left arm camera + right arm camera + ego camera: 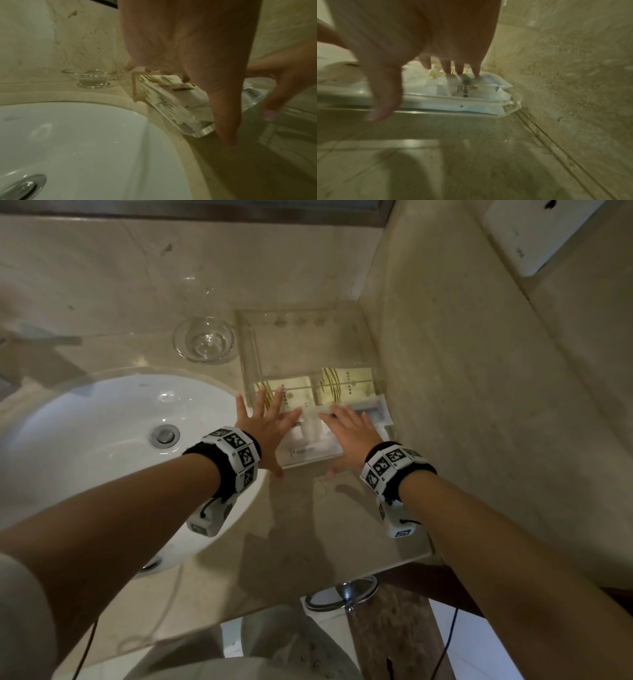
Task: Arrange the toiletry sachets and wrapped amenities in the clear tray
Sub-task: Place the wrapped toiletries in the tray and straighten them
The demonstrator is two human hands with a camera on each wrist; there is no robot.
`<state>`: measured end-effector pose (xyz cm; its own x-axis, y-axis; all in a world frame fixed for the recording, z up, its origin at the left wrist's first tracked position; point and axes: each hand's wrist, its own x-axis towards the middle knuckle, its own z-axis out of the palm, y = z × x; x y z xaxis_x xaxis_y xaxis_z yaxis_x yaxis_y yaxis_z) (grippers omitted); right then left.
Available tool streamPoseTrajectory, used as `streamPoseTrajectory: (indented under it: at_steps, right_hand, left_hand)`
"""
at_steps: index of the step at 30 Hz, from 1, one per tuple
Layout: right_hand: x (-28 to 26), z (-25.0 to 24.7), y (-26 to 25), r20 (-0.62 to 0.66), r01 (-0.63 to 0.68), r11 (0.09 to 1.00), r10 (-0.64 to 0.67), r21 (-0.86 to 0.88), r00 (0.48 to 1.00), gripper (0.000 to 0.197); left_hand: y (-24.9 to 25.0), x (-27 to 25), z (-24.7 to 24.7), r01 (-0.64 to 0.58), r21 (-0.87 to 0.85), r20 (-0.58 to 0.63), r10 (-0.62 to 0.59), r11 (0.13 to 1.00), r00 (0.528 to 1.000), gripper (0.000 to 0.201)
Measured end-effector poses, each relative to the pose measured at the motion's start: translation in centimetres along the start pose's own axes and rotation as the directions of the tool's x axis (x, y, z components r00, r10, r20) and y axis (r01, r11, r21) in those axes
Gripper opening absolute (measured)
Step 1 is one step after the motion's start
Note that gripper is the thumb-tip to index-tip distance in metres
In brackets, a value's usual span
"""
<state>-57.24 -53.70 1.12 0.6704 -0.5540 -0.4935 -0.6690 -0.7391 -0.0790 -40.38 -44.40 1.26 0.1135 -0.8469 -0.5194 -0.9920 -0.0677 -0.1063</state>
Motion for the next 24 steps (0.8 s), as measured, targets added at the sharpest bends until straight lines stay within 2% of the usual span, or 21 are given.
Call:
streamPoseTrajectory:
  at_steps: [5, 10, 14, 17, 21, 24]
  right_hand:
    - [0.4, -0.3, 0.5, -0.139, -0.093, 0.995, 0.089, -0.025, 0.986, 0.103]
    - [1.1, -1.0, 0.6, -0.137, -0.109, 0.993, 0.102, -0.043, 0.985, 0.098]
    - [2.0, -2.1, 0.5, -0.204, -0.126, 0.990, 0.111, -0.060, 0.973, 0.097]
    - [2.9, -3.1, 0.9, -0.191, -0.130, 0.991, 0.120, -0.044, 0.974, 0.096]
    - [4.6, -3.4, 1.2, -0.191, -0.075, 0.995, 0.060, -0.071, 0.980, 0.086]
    - [5.7, -3.0, 1.4, -0.254, -0.075, 0.996, 0.061, -0.046, 0.965, 0.081]
  left_hand:
    - [-0.6, -0.3, -0.7, -0.016, 0.044, -0.086, 0.020, 0.999, 0.996, 0.118]
    - [-1.7, -0.4, -1.3, -0.003, 0.086, -0.156, 0.016, 0.996, 0.988, 0.106]
    - [-2.1, 0.3, -1.7, 0.007, -0.005, -0.194, -0.008, 1.000, 0.981, 0.093]
    - [-2.4, 1.0, -1.7, 0.025, -0.051, -0.230, -0.036, 0.998, 0.973, 0.088]
    - [-2.9, 2.0, -1.6, 0.016, -0.089, -0.271, -0.040, 0.996, 0.962, 0.083]
    - [-3.1, 2.4, -1.7, 0.016, -0.105, -0.295, -0.046, 0.994, 0.954, 0.076]
